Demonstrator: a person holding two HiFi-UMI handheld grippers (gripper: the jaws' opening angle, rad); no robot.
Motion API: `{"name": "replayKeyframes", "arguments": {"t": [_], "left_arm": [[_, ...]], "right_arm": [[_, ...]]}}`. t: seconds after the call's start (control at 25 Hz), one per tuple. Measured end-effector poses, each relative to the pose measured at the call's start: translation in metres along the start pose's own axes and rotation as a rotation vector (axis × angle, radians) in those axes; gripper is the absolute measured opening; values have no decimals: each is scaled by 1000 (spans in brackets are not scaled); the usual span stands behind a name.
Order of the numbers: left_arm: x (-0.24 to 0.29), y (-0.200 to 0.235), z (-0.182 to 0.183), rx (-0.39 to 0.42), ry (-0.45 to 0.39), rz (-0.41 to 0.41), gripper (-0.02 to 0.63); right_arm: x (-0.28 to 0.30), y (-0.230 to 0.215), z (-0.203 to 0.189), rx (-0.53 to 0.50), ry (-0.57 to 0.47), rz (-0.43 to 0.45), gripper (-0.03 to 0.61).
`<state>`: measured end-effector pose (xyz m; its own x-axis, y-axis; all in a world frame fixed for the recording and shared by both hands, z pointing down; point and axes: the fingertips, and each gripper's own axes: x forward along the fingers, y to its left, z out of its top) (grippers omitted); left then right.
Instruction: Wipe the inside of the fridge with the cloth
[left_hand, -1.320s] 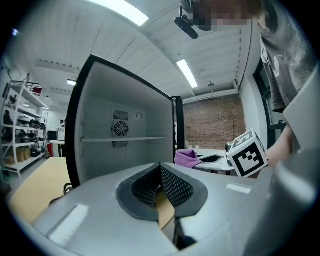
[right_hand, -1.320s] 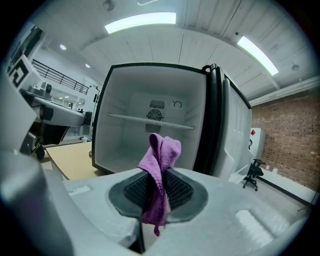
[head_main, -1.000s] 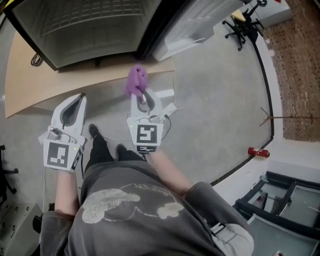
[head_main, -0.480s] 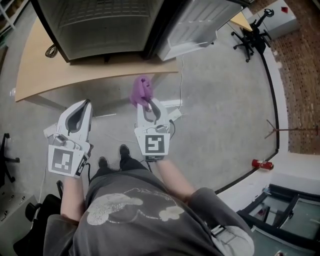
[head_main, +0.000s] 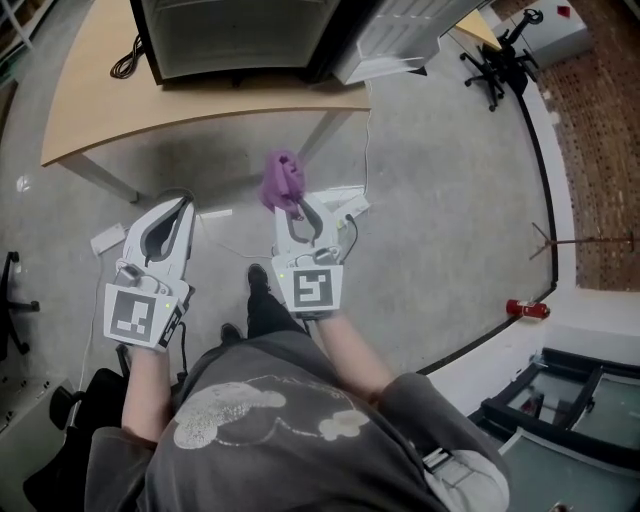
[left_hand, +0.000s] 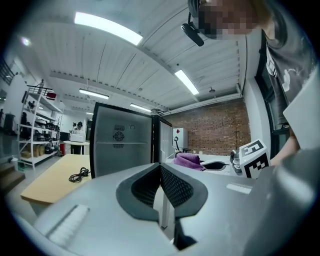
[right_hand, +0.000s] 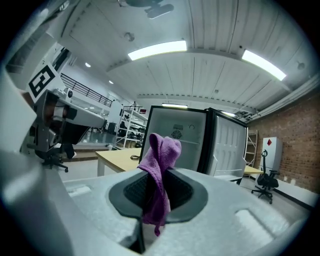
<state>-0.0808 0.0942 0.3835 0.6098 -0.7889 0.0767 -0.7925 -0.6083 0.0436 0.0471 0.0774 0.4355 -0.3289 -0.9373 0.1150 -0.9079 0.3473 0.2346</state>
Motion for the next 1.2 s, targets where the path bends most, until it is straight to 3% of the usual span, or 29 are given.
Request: {"name": "replayKeyframes", "arguments": {"t": [0.44,0.8,1.2], "left_arm": [[-102,-36,-21,-23,-8,-12,18],[-126,-46,-24,-14,-59,-13,18],[-163,-51,-26,-18,-40,44,18]], "right_arm": [[-93,60,-3,-33,57,-33,37],[-109,72,-16,-30,73,-51,37],[-124,91,-7,-27,60,-8,37]]}}
